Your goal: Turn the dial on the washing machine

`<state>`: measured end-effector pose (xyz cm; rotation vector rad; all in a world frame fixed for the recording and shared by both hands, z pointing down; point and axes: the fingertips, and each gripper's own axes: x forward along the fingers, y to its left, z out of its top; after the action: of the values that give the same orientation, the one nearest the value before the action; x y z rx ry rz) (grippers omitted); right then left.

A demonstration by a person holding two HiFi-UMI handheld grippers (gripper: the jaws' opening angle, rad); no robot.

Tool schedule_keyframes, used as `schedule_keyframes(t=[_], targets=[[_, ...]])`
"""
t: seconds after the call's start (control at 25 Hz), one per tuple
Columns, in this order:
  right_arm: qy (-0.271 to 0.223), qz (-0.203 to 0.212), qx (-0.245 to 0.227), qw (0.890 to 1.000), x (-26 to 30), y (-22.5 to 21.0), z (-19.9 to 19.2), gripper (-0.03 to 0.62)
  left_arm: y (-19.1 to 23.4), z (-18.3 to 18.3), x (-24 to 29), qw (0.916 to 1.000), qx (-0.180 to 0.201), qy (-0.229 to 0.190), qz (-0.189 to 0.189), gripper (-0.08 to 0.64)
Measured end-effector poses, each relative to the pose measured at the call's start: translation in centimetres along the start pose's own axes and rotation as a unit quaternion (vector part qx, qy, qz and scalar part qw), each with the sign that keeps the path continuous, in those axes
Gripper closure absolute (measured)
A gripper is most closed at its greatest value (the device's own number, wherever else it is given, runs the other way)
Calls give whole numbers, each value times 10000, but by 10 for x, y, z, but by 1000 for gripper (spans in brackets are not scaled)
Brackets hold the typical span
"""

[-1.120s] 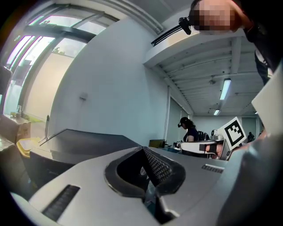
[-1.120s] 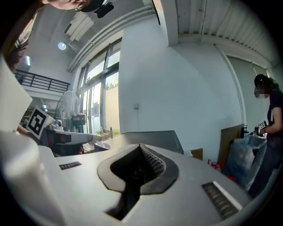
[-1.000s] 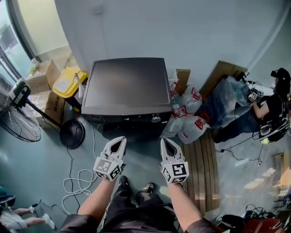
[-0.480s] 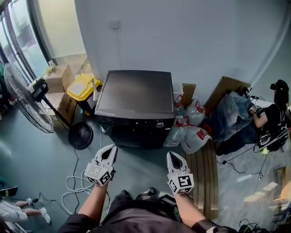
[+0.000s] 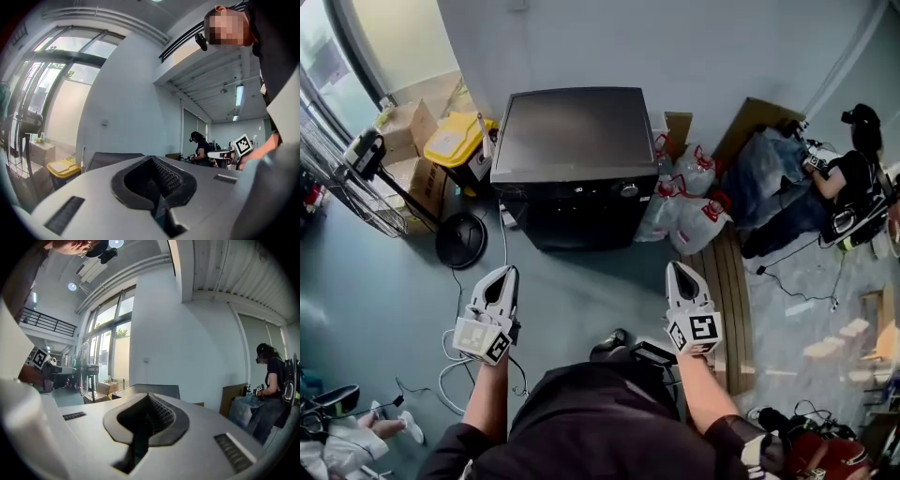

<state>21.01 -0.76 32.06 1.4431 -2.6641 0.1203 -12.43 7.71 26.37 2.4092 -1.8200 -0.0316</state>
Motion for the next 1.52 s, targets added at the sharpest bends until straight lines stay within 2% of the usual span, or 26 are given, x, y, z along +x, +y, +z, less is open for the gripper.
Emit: schedule_keyframes(t=[0.2, 0.4, 0.76, 0.96, 1.12, 1.2, 1.52], targets=[[95, -132, 192, 9997, -31, 36, -11, 571, -3, -4, -43, 9999, -5, -22, -151, 546], [94, -169, 284, 9994, -63, 83, -15, 571, -7, -14, -98, 9996, 214, 46, -169, 546], [-82, 198, 149, 9997, -110, 155, -19, 571, -19, -38, -161, 9999, -125, -31, 43, 546], [-116, 459, 90, 9988, -118, 159, -9, 571, -42, -43, -168, 9997, -193, -38, 120, 546], [-212, 743, 27, 9970, -122, 153, 12, 571, -56, -21, -169, 9985, -189, -301, 409, 546], [-217, 824, -101, 9963, -120, 145, 16, 571, -62, -17, -159, 9984, -149, -282, 458, 546], [-250, 608, -270, 9975, -126, 106, 5, 572, -86, -19, -132, 9990, -27, -171, 423, 546]])
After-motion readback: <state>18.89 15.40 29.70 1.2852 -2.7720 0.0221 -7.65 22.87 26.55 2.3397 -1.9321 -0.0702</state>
